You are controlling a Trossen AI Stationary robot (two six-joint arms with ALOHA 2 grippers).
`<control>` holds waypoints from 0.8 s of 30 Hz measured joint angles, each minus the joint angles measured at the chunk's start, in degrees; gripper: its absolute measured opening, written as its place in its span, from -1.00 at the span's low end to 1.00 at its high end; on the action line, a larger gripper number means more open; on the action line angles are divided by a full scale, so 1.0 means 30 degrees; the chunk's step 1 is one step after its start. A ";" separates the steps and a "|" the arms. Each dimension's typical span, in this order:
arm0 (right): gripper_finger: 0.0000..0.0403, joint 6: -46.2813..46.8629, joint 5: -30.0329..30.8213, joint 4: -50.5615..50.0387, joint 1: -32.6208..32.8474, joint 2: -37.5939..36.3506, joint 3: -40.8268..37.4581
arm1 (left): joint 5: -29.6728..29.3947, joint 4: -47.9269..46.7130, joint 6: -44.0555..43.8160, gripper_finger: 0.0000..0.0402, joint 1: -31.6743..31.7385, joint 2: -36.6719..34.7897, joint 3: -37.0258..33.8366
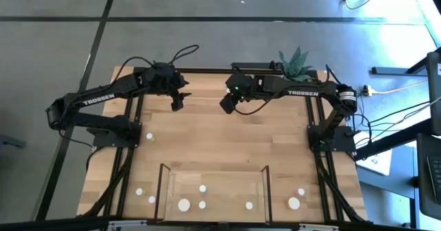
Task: Pick and place medicine bottles onto shelf by color
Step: Put the top middle pink pill bottle on the shelf
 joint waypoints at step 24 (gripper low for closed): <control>0.27 -0.0092 0.0542 0.0672 0.0000 0.0953 0.0000 | 0.0000 -0.0018 -0.0007 0.08 -0.0007 0.0000 0.0000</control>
